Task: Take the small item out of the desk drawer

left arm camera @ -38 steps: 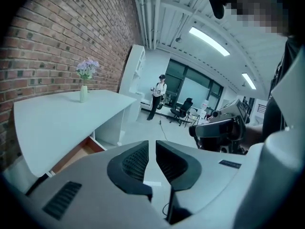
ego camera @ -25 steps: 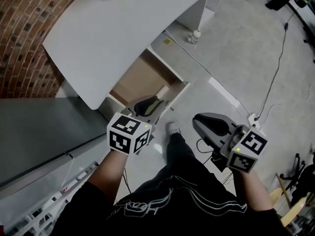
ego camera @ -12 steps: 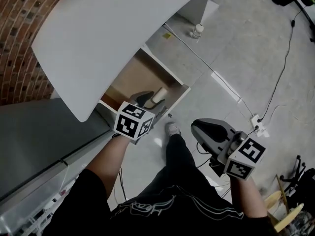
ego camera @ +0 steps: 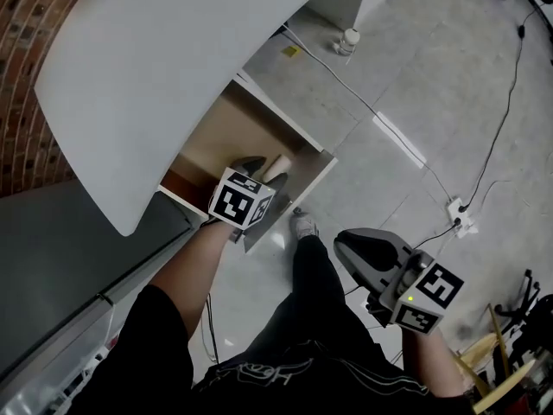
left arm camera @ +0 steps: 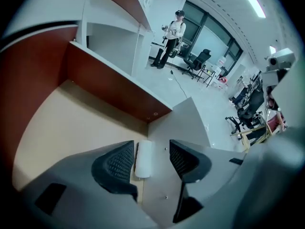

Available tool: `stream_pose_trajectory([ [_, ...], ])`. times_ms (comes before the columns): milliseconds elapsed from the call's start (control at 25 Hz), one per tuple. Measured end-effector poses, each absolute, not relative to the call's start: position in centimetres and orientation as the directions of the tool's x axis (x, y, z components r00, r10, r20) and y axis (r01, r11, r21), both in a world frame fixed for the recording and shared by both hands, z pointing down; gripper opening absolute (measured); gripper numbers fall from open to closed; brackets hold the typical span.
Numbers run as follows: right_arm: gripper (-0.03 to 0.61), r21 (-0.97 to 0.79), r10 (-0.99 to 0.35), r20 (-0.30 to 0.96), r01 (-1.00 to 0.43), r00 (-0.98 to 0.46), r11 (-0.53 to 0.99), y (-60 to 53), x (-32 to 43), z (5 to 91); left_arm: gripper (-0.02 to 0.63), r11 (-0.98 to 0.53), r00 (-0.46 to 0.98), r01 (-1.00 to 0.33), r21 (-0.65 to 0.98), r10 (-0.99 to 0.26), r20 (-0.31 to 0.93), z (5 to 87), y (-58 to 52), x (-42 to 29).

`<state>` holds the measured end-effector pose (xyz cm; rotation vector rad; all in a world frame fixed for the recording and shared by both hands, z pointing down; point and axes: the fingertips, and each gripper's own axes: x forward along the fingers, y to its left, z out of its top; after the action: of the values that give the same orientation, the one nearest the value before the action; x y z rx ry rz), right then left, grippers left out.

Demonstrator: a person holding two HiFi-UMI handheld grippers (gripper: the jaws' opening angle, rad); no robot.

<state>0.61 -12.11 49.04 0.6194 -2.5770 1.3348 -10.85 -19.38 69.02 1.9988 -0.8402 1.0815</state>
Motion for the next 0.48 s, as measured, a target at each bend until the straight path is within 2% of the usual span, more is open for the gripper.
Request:
stream_pose_trajectory([
  [480, 0.061, -0.775, -0.245, 0.348, -0.425, -0.905, 0.468, -12.2, 0.9, 51.7, 0.236, -0.608, 0.402, -0.746, 0.270, -0.089, 0.911, 74.9, -19.3, -10.8],
])
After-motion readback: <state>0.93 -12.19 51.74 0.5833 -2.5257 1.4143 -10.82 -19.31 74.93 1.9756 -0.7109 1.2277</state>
